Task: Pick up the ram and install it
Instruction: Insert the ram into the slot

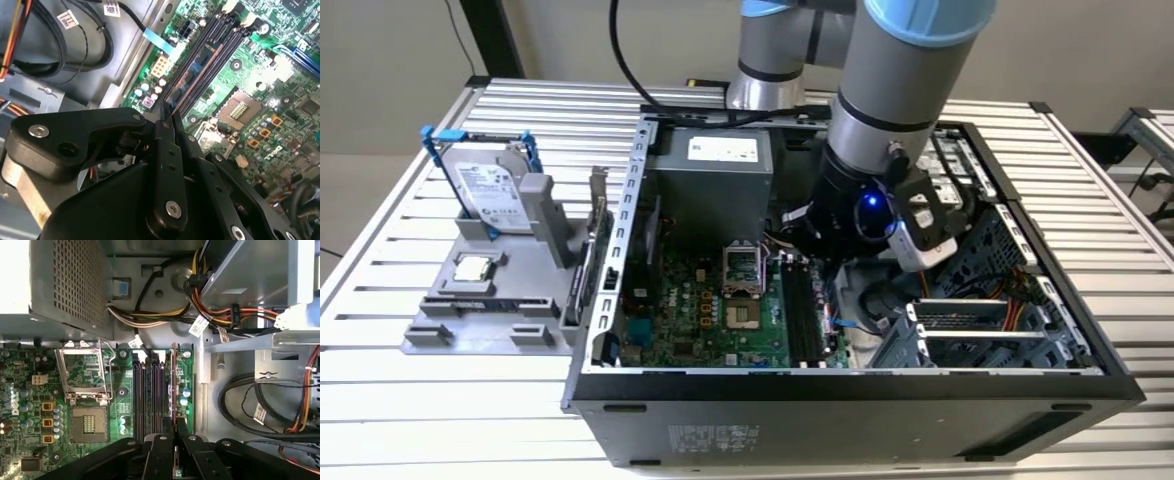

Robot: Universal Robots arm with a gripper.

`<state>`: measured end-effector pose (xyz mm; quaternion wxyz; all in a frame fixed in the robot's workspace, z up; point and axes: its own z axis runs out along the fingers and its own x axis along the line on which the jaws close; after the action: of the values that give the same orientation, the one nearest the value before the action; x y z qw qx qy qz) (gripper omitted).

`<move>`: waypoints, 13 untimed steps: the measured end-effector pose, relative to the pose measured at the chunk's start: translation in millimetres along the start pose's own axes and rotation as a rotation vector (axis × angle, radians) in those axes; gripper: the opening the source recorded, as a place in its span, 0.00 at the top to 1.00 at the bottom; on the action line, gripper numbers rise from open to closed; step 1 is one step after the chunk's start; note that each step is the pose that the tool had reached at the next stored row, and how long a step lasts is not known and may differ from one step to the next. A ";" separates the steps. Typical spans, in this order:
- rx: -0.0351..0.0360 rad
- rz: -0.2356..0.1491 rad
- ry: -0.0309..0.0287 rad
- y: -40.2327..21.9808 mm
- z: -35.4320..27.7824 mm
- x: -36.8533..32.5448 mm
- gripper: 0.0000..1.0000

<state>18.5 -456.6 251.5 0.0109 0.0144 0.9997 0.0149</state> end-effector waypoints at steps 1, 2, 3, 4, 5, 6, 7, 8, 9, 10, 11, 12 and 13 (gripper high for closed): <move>0.0001 0.000 0.0000 -0.7 1.6 0.0 1.00; 0.0001 0.000 0.0000 -1.6 3.1 0.1 1.00; -0.0001 0.000 0.0000 -2.4 4.5 0.1 1.00; 0.0000 0.000 0.0000 -3.3 5.4 0.1 1.00; -0.0002 0.000 0.0000 -4.3 6.3 0.1 1.00; -0.0001 0.000 0.0000 -5.1 6.9 0.1 1.00; -0.0001 0.000 0.0000 -6.0 7.5 0.1 1.00; -0.0001 0.000 0.0000 -7.0 8.3 0.1 1.00; 0.0000 0.000 0.0000 -7.9 9.1 0.3 1.00; 0.0000 0.000 0.0000 -8.7 9.9 0.5 1.00; -0.0001 0.000 -0.0001 -9.5 10.5 0.6 1.00; -0.0001 0.000 -0.0001 -10.4 10.8 0.8 1.00; 0.0000 0.000 0.0000 -11.2 11.2 1.0 1.00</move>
<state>17.4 -467.5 239.9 0.0110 0.0144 0.9997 0.0149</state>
